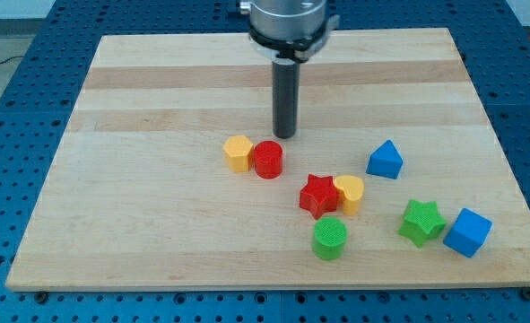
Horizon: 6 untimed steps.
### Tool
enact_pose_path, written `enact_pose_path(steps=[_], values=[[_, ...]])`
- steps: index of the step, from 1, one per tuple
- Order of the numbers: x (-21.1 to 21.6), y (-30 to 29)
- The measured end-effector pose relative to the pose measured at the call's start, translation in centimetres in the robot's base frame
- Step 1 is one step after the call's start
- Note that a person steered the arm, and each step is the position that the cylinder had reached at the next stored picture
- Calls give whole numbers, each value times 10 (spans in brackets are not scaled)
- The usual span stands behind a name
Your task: Slightly push the yellow hexagon diagonally to the red circle
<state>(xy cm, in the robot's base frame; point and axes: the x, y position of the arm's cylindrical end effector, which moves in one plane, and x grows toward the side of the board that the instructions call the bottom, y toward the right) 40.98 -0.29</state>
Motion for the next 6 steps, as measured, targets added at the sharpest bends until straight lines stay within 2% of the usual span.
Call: enact_pose_path(steps=[2,3,5,6], values=[[56,-80],[62,-99],[18,-85],[-11,-29]])
